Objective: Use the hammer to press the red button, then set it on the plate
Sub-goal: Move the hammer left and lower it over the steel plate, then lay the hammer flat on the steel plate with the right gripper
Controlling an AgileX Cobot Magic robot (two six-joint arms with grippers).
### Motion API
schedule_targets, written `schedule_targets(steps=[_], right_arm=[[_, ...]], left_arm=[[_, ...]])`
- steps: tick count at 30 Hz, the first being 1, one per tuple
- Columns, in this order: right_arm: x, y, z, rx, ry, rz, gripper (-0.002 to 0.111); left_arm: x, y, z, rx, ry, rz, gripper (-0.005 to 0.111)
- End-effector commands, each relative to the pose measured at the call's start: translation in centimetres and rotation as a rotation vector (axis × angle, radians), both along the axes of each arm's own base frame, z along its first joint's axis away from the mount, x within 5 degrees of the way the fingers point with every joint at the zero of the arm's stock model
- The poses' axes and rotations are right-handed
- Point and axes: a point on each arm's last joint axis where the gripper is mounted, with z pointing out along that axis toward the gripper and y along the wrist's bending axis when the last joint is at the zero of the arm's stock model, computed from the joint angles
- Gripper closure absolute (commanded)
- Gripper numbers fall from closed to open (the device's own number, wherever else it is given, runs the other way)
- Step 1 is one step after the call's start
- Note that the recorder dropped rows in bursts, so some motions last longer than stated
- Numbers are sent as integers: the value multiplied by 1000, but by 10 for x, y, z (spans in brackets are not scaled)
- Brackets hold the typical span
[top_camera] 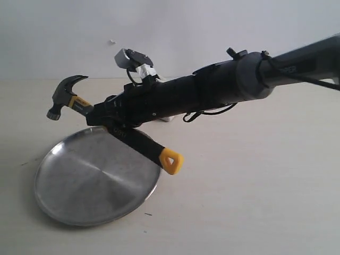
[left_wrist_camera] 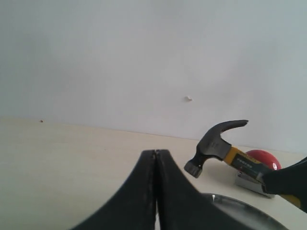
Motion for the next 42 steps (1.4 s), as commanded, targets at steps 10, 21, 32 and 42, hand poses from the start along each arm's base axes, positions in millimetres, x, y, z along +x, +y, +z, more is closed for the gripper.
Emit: schedule_targets(steps=[10, 21, 32, 42], right_arm=[[-14, 50, -16, -73, 9, -86, 108], [-12, 48, -46, -121, 94, -133, 108], [-14, 47, -53, -183, 37, -71, 108], [-16, 46, -55, -217, -2, -34, 108]], left_arm=[[-1, -1, -1, -5, 2, -6, 107], [-1, -1, -1, -5, 2, -6, 107], [-1, -1, -1, -5, 2, -6, 107], [-1, -1, -1, -2, 1, -6, 107]])
